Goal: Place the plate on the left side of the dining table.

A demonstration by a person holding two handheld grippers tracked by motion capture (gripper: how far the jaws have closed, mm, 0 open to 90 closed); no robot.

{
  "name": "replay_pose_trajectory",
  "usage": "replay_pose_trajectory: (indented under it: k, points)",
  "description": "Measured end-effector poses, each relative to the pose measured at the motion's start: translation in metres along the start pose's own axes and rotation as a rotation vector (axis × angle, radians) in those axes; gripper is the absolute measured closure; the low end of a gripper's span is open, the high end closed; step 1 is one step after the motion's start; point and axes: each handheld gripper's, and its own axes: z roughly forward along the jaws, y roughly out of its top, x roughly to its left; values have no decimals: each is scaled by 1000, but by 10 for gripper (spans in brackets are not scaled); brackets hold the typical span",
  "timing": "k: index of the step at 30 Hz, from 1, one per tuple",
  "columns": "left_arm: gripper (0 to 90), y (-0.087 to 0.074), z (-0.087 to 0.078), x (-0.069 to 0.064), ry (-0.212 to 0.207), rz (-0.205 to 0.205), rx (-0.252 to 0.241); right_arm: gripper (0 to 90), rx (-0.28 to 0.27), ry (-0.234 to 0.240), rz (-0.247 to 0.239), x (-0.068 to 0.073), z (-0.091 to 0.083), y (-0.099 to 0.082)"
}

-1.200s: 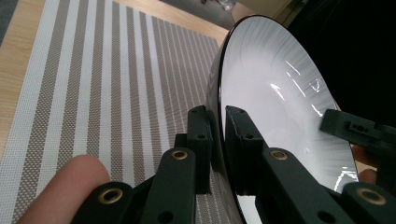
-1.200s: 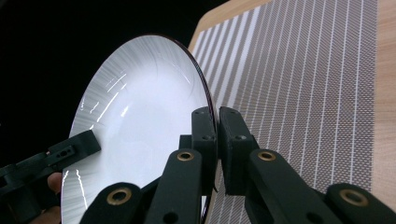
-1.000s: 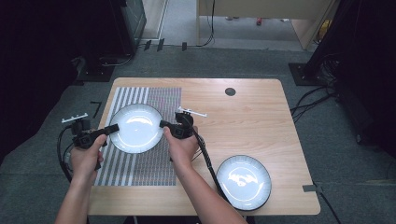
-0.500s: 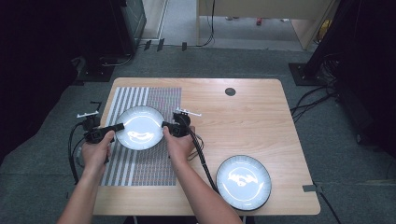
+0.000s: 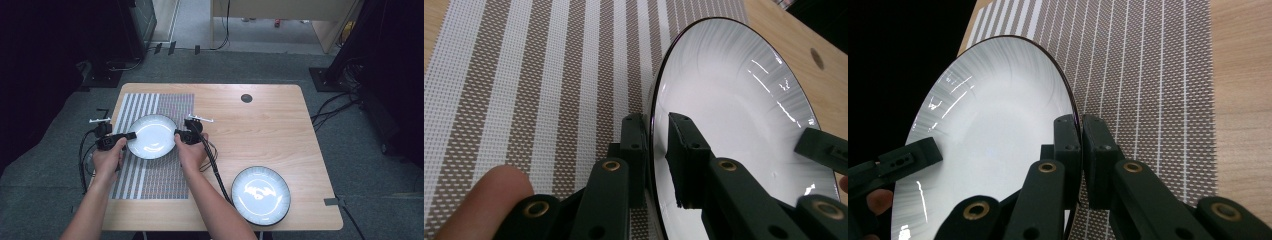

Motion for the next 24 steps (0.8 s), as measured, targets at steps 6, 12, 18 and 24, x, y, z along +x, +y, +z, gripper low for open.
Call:
replay_pose_trajectory:
  k: [6,12,18,24]
  points:
    - [779,0,5,3,17,-12,20,863,0,-6,-1,-2,5,-1]
    - [775,3,9,3,20,-14,30,862,6,-12,4,-1,7,2]
    - [772,7,13,2,35,-17,37,859,14,-22,-1,-1,11,5]
    - [764,7,17,6,47,-43,36,851,9,-16,13,0,14,6]
